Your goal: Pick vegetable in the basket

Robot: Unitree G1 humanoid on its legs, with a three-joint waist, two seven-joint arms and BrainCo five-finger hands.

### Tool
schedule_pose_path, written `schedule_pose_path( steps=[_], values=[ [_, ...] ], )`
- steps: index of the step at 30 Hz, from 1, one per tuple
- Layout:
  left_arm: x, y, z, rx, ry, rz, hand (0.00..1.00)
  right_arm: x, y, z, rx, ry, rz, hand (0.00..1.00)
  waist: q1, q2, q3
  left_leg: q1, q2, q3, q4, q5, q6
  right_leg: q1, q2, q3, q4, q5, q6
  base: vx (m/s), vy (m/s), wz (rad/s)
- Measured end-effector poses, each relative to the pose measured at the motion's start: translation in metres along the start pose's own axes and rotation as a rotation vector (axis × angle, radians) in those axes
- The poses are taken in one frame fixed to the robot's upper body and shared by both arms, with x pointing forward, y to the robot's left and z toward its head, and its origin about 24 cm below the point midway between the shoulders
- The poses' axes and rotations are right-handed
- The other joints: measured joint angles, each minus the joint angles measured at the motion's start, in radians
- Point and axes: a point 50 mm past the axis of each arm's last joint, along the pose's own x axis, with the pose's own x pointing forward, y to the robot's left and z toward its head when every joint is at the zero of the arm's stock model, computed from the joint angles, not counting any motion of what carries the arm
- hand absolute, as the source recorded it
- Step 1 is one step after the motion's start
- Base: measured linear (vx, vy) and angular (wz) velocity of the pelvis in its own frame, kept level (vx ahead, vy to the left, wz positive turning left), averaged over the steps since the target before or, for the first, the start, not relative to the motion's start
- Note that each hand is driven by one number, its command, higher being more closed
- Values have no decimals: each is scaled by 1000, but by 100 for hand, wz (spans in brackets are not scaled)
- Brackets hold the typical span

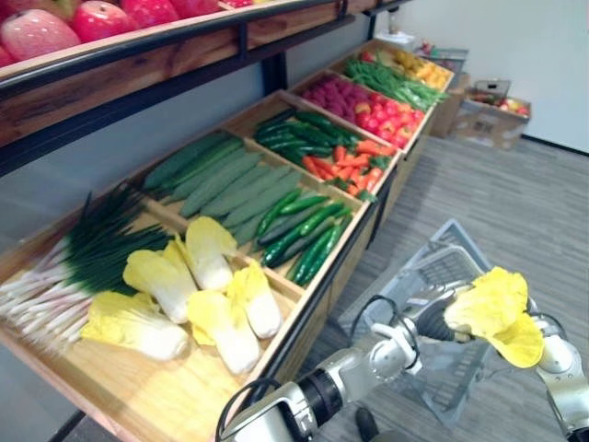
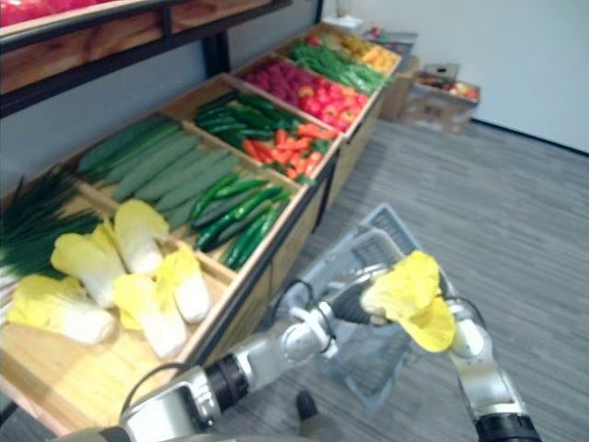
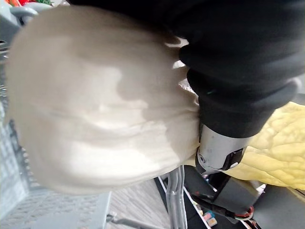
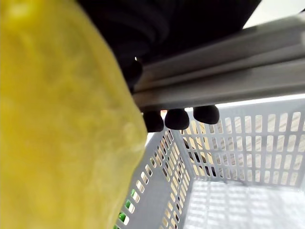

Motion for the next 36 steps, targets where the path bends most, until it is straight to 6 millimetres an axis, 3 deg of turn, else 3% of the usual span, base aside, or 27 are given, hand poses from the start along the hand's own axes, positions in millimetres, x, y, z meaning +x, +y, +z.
schedule_pose_path(
  steps=[9, 15, 16, 24, 27, 28, 30, 36],
  values=[
    [3, 1, -2, 62, -13, 18, 100, -5, -5, 3, 34, -9, 66, 100, -9, 0, 6, 18, -5, 47, 0, -22, -3, -12, 6, 45, 1, 0, 0, 6, -39, -14],
    [7, 3, 1, 163, -58, 44, 100, -6, -15, 11, 36, -36, 75, 100, -10, 7, 42, 16, -6, 73, 0, -29, -9, -33, 16, 71, 4, 0, 0, 14, -47, -13],
    [7, 3, 0, 180, -63, 49, 0, -5, -15, 12, 44, -38, 80, 100, -11, 13, 43, 16, -5, 74, 0, -30, -11, -36, 19, 74, 5, 0, 0, 43, -74, -21],
    [5, 13, -29, 495, -62, -32, 0, 2, -16, 23, 15, -72, 165, 100, -12, 28, 78, 19, -2, 91, 0, -39, -20, -59, 36, 108, 14, 0, 0, 10, -66, -13],
    [-11, 12, -68, 653, 93, -207, 0, 2, -5, 52, 35, -205, 242, 100, -39, 38, 85, 19, 2, 94, 0, -40, -21, -60, 36, 108, 14, 0, 0, -7, -72, -2],
    [-22, 6, -79, 724, 102, -311, 0, 0, 8, 61, 50, -257, 307, 100, -48, 39, 88, 18, 4, 94, 0, -40, -21, -61, 37, 108, 14, 0, 0, -10, -61, 0],
    [-30, 0, -86, 749, 112, -367, 0, 1, 11, 67, 59, -293, 323, 100, -54, 39, 88, 18, 3, 94, 0, -40, -21, -61, 36, 108, 14, 0, 0, -14, -79, 1],
    [-26, 5, -84, 760, 104, -354, 0, 3, 10, 74, 53, -326, 321, 100, -54, 40, 88, 14, 6, 76, 0, -40, -20, -55, 31, 91, 14, 0, 0, -13, -70, 8]
  ],
)
